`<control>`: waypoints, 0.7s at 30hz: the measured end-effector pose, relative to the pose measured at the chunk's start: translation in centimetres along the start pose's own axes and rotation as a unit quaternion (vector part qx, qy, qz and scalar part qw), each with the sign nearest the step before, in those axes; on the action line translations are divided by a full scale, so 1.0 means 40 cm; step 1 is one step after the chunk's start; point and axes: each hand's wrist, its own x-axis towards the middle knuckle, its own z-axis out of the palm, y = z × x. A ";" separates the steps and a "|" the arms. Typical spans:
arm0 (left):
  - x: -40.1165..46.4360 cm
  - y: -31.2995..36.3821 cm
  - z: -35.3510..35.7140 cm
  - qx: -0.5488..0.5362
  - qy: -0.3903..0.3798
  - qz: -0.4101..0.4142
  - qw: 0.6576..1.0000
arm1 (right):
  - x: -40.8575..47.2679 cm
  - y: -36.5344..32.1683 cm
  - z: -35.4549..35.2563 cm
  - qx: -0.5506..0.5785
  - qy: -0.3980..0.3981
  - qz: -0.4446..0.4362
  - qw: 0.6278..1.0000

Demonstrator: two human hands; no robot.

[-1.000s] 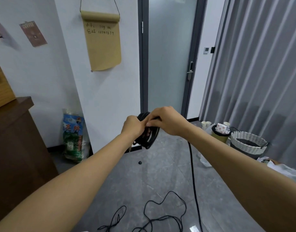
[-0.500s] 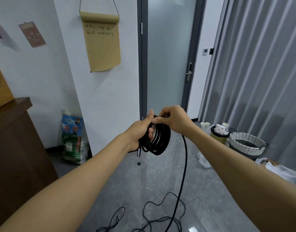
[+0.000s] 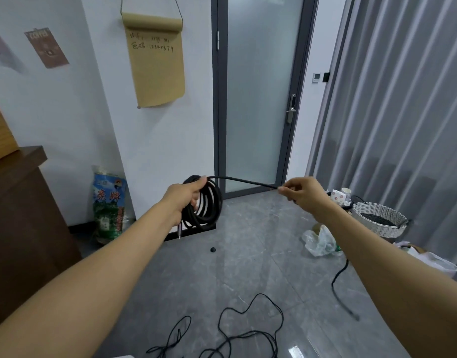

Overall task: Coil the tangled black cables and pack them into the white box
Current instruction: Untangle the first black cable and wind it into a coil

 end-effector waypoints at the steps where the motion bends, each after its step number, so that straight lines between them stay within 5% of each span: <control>1: 0.010 -0.001 -0.018 0.003 0.035 -0.001 0.999 | -0.001 0.017 -0.009 0.002 0.013 0.008 1.000; 5: 0.039 -0.011 -0.060 0.003 0.134 0.015 0.991 | 0.001 0.050 -0.012 -0.034 0.060 0.010 0.998; 8: 0.051 -0.016 -0.044 0.067 0.190 0.056 0.978 | -0.002 0.024 0.025 -0.202 0.082 -0.035 0.975; 12: 0.043 -0.018 0.005 0.202 0.223 0.123 0.946 | -0.023 -0.060 0.098 -0.391 -0.032 -0.153 0.907; 16: 0.006 -0.020 0.064 0.264 0.165 0.181 0.933 | -0.049 -0.136 0.148 -0.337 -0.145 -0.250 0.896; 21: -0.016 -0.034 0.104 0.195 0.038 0.169 0.965 | -0.047 -0.166 0.158 -0.175 -0.137 -0.299 0.928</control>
